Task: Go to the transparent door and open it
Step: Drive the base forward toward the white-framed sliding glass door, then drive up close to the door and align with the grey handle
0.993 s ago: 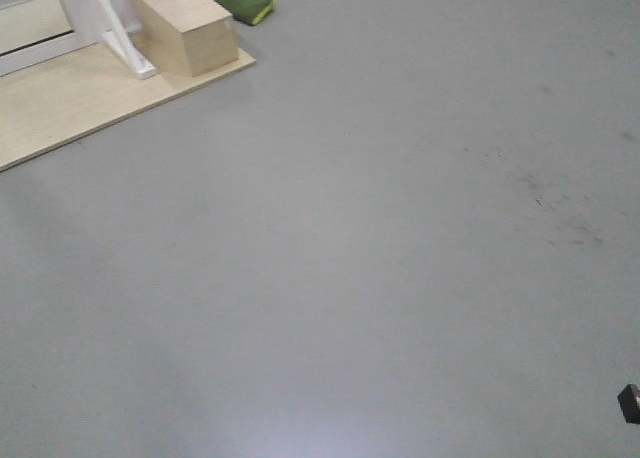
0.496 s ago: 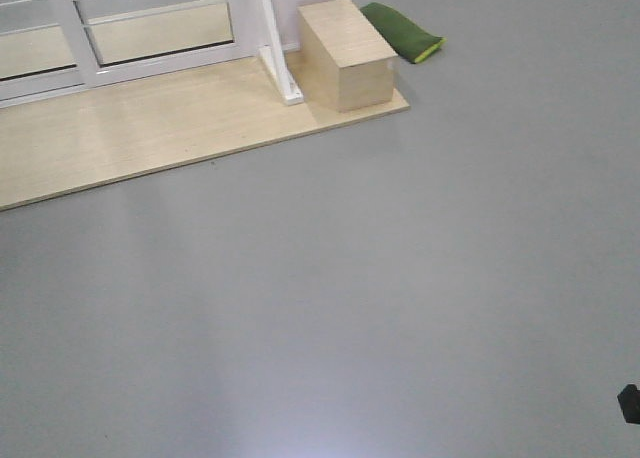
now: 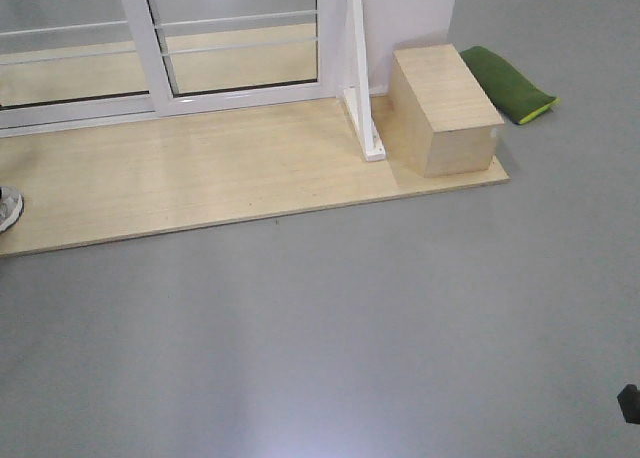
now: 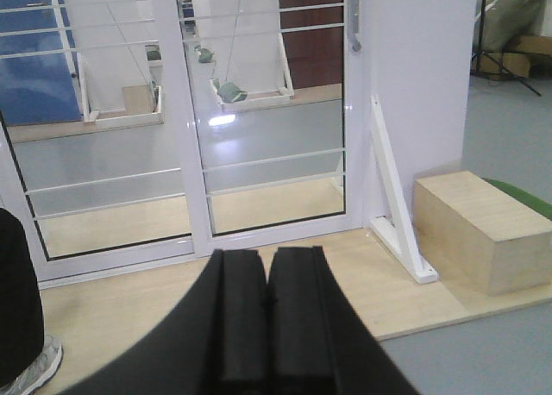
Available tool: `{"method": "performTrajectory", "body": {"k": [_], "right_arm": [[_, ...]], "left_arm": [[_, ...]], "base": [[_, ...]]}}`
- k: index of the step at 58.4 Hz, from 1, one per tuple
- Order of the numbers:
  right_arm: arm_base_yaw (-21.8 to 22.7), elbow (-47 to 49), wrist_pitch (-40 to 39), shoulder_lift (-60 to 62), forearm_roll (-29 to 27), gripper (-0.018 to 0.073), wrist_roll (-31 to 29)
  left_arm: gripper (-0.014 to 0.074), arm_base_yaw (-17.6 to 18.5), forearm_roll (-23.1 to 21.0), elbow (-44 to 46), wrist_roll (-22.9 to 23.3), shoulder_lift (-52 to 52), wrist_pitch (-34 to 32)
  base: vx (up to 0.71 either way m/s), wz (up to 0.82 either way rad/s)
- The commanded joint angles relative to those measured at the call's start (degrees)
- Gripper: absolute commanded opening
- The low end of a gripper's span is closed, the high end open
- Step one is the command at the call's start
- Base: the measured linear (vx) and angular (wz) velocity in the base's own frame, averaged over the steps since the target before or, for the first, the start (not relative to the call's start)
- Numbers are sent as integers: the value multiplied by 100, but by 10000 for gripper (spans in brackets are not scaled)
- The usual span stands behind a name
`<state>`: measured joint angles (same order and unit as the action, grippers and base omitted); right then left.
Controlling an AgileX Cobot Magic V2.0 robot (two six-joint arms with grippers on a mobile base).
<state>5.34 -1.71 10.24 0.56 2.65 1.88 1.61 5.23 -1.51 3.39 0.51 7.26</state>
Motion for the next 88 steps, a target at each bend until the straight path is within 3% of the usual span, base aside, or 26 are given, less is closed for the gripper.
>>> {"method": "performTrajectory", "body": {"k": [1, 88], "right_arm": [[29, -77, -474, 60, 26, -8, -37], [29, -77, -491, 60, 26, -8, -37]], "left_arm": [[-6, 32, -30, -141, 7, -90, -458], [-6, 32, -30, -141, 7, -90, -458]], "base": [[67, 16], [56, 10]]}}
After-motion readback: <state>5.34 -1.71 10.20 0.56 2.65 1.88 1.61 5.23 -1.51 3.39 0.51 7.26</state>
